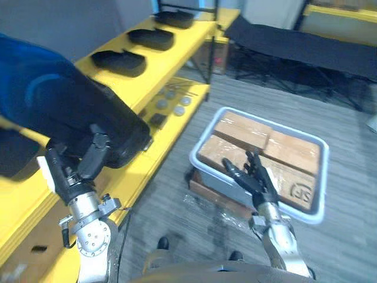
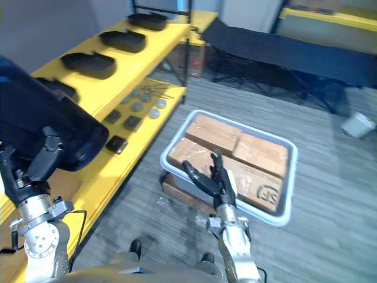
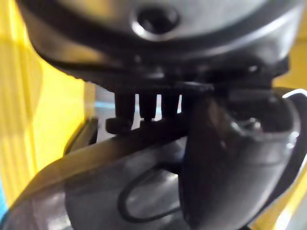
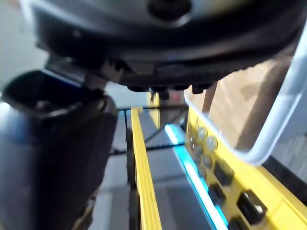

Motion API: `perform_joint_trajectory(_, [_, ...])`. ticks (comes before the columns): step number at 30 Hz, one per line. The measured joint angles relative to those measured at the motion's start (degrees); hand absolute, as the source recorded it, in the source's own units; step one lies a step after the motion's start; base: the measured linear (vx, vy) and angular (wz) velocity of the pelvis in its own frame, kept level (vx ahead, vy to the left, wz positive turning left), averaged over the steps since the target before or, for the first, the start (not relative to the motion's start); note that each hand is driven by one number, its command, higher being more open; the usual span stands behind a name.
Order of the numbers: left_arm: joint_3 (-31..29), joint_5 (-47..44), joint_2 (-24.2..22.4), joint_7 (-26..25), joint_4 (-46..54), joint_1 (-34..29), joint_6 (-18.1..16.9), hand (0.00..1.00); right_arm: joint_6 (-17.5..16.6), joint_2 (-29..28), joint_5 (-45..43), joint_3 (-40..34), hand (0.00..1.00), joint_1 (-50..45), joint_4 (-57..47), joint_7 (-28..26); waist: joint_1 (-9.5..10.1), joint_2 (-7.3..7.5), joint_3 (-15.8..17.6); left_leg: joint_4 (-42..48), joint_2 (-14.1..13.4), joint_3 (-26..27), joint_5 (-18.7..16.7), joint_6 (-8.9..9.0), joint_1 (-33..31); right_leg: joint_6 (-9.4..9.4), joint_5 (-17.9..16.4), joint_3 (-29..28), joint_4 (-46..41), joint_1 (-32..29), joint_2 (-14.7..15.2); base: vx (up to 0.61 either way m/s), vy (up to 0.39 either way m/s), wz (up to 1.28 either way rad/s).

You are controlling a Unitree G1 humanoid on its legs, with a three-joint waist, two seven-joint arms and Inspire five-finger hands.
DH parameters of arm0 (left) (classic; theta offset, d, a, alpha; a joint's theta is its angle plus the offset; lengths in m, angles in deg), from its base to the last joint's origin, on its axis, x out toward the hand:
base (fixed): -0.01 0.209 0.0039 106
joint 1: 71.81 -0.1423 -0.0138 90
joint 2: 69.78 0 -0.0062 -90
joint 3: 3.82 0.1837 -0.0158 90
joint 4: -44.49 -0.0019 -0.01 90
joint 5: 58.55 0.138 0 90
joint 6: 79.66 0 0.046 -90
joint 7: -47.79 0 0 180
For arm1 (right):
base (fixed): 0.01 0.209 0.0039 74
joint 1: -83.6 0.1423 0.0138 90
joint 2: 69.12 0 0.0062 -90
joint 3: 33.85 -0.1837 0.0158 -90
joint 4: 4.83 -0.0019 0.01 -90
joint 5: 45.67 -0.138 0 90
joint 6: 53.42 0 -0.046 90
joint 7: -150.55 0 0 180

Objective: Walk over and take three plastic housings, then place them on the shelf

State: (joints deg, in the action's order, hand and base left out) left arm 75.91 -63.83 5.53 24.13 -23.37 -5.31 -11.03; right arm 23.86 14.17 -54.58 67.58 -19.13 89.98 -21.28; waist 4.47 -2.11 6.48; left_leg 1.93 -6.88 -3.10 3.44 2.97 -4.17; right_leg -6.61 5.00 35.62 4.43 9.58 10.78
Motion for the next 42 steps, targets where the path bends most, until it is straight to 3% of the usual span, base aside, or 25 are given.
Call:
perform_joint_trajectory(1, [-0.4, -1.0, 0.0, 1.0, 0.2, -0.4, 0.0, 0.0, 0.1, -0.1, 0.4, -0.1, 1.0, 0.2, 0.0, 1.0, 0.01, -0.01, 0.0, 0.1, -0.3, 2.2, 0.1, -2.46, -0.6, -0.14, -0.2, 2.7, 0.0, 1.0, 0.2, -0.01, -0.01, 2.34])
perform_joint_trajectory(2, [-1.3, -3.2, -0.2, 3.9, 0.6, -1.5, -0.2, 0.0, 0.3, 0.1, 1.3, -0.5, 1.0, 0.3, -0.2, 3.4, -0.26, -0.53, 0.3, 0.9, -2.0, 8.6, 0.8, -3.82, -1.8, -0.94, -1.1, 7.8, -0.6, 3.0, 0.5, 0.0, 0.039, 2.3])
perform_joint_trajectory(4, [-2.6, -5.5, -1.4, 6.1, 0.8, -3.9, -1.8, 0.0, 1.2, 0.8, 1.7, -1.9, 1.0, 0.2, -0.2, 5.5, 0.34, -1.86, 0.5, 1.2, -3.4, 14.0, 2.9, -2.1, -2.5, -2.38, -3.1, 13.6, -3.0, 5.3, 1.5, 0.01, 0.1, 1.84])
perform_joint_trajectory(5, [-3.7, -6.1, -2.6, 6.5, 1.8, -6.4, -3.2, 0.0, 1.3, 1.2, 1.7, -2.3, 1.0, 0.3, 0.1, 6.7, 1.38, -2.55, 0.4, 0.7, -3.2, 14.5, 4.8, 0.43, -2.4, -2.99, -4.5, 14.9, -4.6, 5.8, 2.4, 0.04, 0.169, 0.73])
perform_joint_trajectory(7, [-6.1, -5.9, -3.8, 6.0, 5.3, -9.2, -5.1, 0.0, 1.1, -0.7, 1.3, -3.1, 1.0, 0.3, 0.2, 7.5, 3.44, -2.06, 0.7, 0.3, -1.8, 14.9, 4.7, 0.73, -2.3, -3.03, -4.7, 14.3, -5.6, 5.4, 4.1, 0.04, 0.214, 0.24])
perform_joint_trajectory(10, [-5.8, -5.8, -3.8, 6.4, 8.1, -9.2, -7.2, 0.0, 1.0, -1.9, 1.1, -2.3, 1.0, 0.6, 0.2, 7.3, 3.34, -1.5, 0.9, -0.4, -0.7, 16.4, 4.6, 0.27, -1.1, -3.03, -4.8, 12.8, -6.6, 5.0, 5.9, 0.02, 0.118, -0.16])
perform_joint_trajectory(16, [-2.8, -1.9, -3.7, 6.6, 10.1, -7.4, -10.4, 0.0, -0.6, -2.6, 1.3, 1.1, 1.0, 3.5, 1.4, 7.7, 1.84, -2.12, 3.1, 14.1, -2.7, 19.3, -4.0, -0.69, -4.4, -4.63, -9.2, 6.9, -16.2, 1.2, 10.6, -0.01, 0.089, -0.4])
perform_joint_trajectory(20, [-3.4, 0.9, -3.6, 6.6, 10.2, -5.7, -11.2, 0.0, -1.0, -3.7, 1.0, 0.9, 1.0, 4.9, 2.0, 10.3, 2.29, -0.92, 4.2, 24.1, -2.8, 19.0, -11.1, -1.14, -6.0, -5.79, -11.6, 6.3, -20.3, 2.6, 13.6, 0.03, 0.124, -0.01])
perform_joint_trajectory(22, [-4.0, 1.7, -3.0, 6.8, 10.6, -4.8, -11.1, 0.0, -2.0, -4.7, -0.1, 0.2, 1.0, 4.9, 2.0, 10.2, 2.57, 0.2, 4.1, 25.4, -0.9, 18.7, -13.2, -1.99, -6.1, -2.47, -12.6, 7.0, -21.0, 3.6, 15.4, 0.1, 0.159, 0.27])
perform_joint_trajectory(23, [-4.0, 2.3, -2.8, 7.0, 11.1, -4.2, -11.0, 0.0, -2.7, -4.6, -1.1, -0.4, 1.0, 4.9, 1.9, 9.7, 2.17, -0.17, 3.8, 25.2, 0.1, 17.9, -14.0, -2.51, -6.0, 5.15, -10.7, 5.9, -24.4, 3.1, 16.2, 0.15, 0.219, 0.6])
perform_joint_trajectory(24, [-4.2, 3.5, -2.4, 7.1, 11.5, -3.4, -10.8, 0.0, -2.7, -4.4, -2.4, -1.5, 1.0, 4.9, 1.9, 8.4, 1.45, -0.29, 3.8, 23.1, 1.3, 16.4, -13.6, -3.65, -5.3, 8.92, -5.3, 0.7, -30.0, -0.4, 17.3, 0.17, 0.224, 0.69])
perform_joint_trajectory(25, [-4.3, 3.6, -1.6, 7.1, 12.0, -3.0, -10.8, 0.0, -2.7, -4.5, -3.3, -2.0, 1.0, 5.0, 1.9, 7.9, 1.22, -0.55, 3.5, 21.4, 1.6, 15.8, -13.2, -4.03, -4.5, 7.32, -4.1, -2.7, -32.4, -1.9, 16.9, 0.21, 0.2, 0.8])
perform_joint_trajectory(26, [-4.3, 3.6, 0.6, 6.5, 12.7, -1.7, -10.9, 0.0, -2.9, -5.4, -3.4, -2.6, 1.0, 4.9, 1.5, 6.6, 0.67, 0.03, 3.6, 19.0, 1.5, 13.7, -12.2, -4.74, -4.1, 3.47, -8.5, -7.7, -35.9, -5.2, 13.6, 0.2, 0.05, 0.77])
perform_joint_trajectory(27, [-4.3, 3.6, 1.6, 5.7, 12.5, 0.1, -10.7, 0.0, -3.2, -5.5, -3.3, -2.7, 1.0, 5.0, 0.5, 5.1, 0.22, 1.14, 3.7, 16.1, 2.1, 12.4, -11.1, -4.98, -2.8, 3.37, -13.3, -9.5, -35.8, -7.1, 9.0, 0.21, 0.023, 0.76])
perform_joint_trajectory(28, [-4.3, 3.6, 1.5, 5.2, 12.1, 0.8, -10.7, 0.0, -3.2, -5.5, -3.3, -3.1, 1.0, 5.0, -0.1, 4.1, -0.01, 1.42, 3.6, 14.5, 2.5, 11.8, -10.3, -4.79, -1.8, 3.77, -14.9, -9.4, -34.7, -7.5, 6.9, 0.22, 0.035, 0.63])
perform_joint_trajectory(29, [-4.1, 3.6, 0.8, 4.5, 11.6, 1.6, -10.1, 0.0, -4.3, -5.4, -3.3, -3.8, 1.0, 5.0, -1.4, 2.4, -0.06, 1.49, 3.6, 12.0, 2.8, 11.2, -9.5, -4.57, 0.2, 4.9, -16.3, -9.4, -29.9, -8.1, 2.9, 0.2, 0.023, 0.54])
perform_joint_trajectory(30, [-4.1, 3.6, 0.8, 4.0, 11.4, 1.9, -9.7, 0.0, -6.2, -5.2, -3.3, -4.7, 1.0, 5.0, -3.3, 1.5, -0.37, 1.5, 3.6, 11.0, 3.5, 10.0, -9.3, -4.5, 0.7, 5.3, -16.5, -10.9, -24.9, -9.1, 0.0, 0.19, 0.005, 0.6])
perform_joint_trajectory(32, [-3.5, 3.8, 1.0, 4.2, 10.0, 3.2, -9.6, 0.0, -8.6, -4.5, -3.3, -7.0, 1.0, 5.2, -5.6, 0.9, -1.22, 2.0, 3.3, 11.0, 5.0, 6.7, -9.2, -4.46, 0.0, 5.49, -16.1, -16.2, -19.0, -10.8, -2.7, 0.15, -0.043, 0.95])
perform_joint_trajectory(34, [-0.7, 3.9, 1.2, 4.5, 7.5, 4.7, -9.5, 0.0, -10.6, -3.5, -3.2, -10.2, 1.0, 5.7, -7.5, 2.4, -2.66, 2.31, 2.9, 10.8, 7.6, 0.9, -8.9, -3.98, -0.8, 4.5, -11.1, -23.7, -16.5, -11.1, -4.6, 0.16, -0.092, 1.49])
perform_joint_trajectory(35, [0.7, 3.9, 0.7, 5.0, 7.2, 4.1, -9.3, 0.0, -11.3, -2.6, -3.2, -10.9, 1.0, 6.8, -8.2, 3.3, -2.4, 1.64, 2.4, 10.2, 7.3, -0.7, -8.8, -3.53, -1.0, 4.22, -10.9, -24.2, -15.5, -10.3, -5.0, 0.15, -0.078, 1.02])
perform_joint_trajectory(39, [1.5, 5.8, 0.6, 5.6, 7.3, 3.0, -8.9, 0.0, -14.5, -1.7, -3.4, -10.7, 1.0, 8.2, -15.3, 2.9, -0.92, 1.28, 2.2, 7.8, 6.4, -2.6, -7.8, -2.04, 0.0, 4.29, -10.9, -20.3, -13.2, -7.7, -6.0, 0.14, -0.094, 0.5])
perform_joint_trajectory(42, [1.8, 5.8, 0.2, 6.4, 7.7, 1.8, -8.9, 0.0, -19.2, -1.4, -2.7, -9.9, 1.0, 8.4, -22.7, 1.1, 0.17, 1.5, 0.9, 7.7, 6.3, -2.6, -7.7, -1.92, 0.6, 4.36, -11.0, -18.6, -12.2, -5.6, -6.2, 0.08, -0.033, 0.32])
